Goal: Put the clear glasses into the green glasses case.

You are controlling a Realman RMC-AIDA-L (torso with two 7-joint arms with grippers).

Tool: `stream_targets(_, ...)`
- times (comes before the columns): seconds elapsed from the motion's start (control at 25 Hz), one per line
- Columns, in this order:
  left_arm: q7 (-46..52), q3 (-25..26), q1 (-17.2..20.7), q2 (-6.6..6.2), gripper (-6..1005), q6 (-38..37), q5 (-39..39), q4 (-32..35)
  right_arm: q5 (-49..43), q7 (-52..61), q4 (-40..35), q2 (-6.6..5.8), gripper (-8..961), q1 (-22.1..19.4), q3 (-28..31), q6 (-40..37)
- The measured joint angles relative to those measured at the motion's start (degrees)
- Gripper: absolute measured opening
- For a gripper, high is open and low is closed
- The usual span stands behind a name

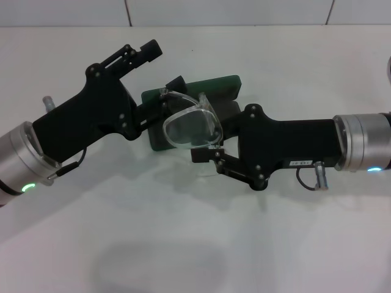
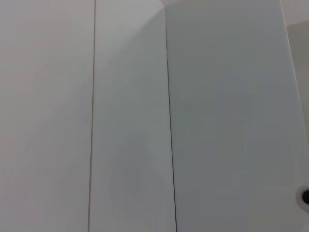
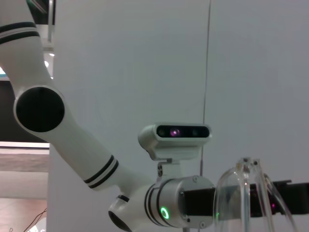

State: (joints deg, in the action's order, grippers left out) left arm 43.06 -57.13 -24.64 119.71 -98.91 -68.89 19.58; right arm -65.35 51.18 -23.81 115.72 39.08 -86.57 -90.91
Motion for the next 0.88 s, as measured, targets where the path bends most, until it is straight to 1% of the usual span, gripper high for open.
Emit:
stream_targets(0.4, 0.0, -0.12, 0.42, 0.0, 701, -0.03, 0.04, 0.02, 0.18, 0.38, -0.07, -0.06, 118, -0.95, 0.85, 0.37)
stream_targets(0.88, -1.31, -0.36, 0.74, -0.15, 701, -0.05, -0.4, 0.02, 0.35, 1.81, 0.0, 0.01, 118, -0.95, 1.06, 1.98)
